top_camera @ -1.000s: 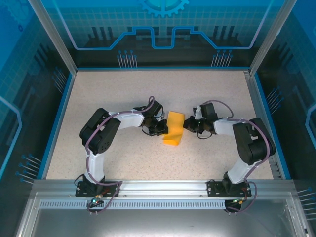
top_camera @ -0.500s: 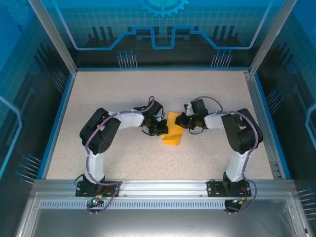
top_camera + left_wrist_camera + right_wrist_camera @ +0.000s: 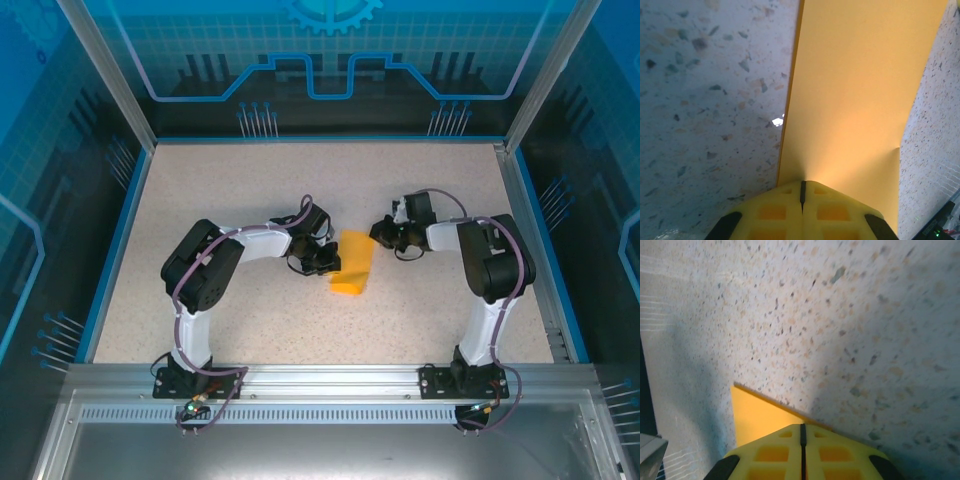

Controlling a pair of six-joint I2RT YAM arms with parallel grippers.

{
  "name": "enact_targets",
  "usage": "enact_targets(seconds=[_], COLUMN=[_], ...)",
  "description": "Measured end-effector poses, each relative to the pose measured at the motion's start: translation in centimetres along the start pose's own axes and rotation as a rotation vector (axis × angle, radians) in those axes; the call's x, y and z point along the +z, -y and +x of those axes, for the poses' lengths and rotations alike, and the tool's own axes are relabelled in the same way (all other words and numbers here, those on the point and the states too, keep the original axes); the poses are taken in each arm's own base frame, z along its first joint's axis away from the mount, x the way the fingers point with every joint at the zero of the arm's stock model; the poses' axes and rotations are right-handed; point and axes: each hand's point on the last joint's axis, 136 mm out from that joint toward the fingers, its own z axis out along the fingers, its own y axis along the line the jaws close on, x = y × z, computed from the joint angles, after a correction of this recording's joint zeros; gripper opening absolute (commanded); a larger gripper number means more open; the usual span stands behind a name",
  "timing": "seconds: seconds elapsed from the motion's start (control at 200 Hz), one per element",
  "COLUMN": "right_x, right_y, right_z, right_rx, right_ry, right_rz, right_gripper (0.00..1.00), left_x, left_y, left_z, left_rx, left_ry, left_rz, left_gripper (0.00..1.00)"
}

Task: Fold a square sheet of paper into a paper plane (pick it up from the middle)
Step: First fold in half a square sheet of paper at the center of the table.

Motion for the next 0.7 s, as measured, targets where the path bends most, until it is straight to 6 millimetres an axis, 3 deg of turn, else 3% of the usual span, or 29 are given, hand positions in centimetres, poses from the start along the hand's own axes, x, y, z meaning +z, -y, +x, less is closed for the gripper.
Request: enact_targets(seconds=[0.17, 0.365, 0.49, 0.695], right_x=[-1.2, -4.4, -5.5, -5.0], right_y=[0.8, -2.7, -4.6, -4.4], right_z=[-1.8, -2.1, 1.1, 7.6], right_rx=[0.007, -0.064, -0.11, -0.102], right_ry=[0.072, 0.129, 0.085, -0.068], right_rz=[0.063, 0.017, -0.034, -0.05], right_gripper=[0.08, 0.08, 0.08, 0.08], left_x=[0.0, 0.0, 0.0, 0.0], left_y=[0.0, 0.0, 0.0, 0.0], left_z=[0.0, 0.0, 0.0, 0.0], left_rx=[0.0, 0.0, 0.0, 0.0], left_ry=[0.0, 0.001, 0.0, 0.001], left_rz=[0.0, 0.0, 0.0, 0.0], left_gripper=[0.0, 0.0, 0.0, 0.0])
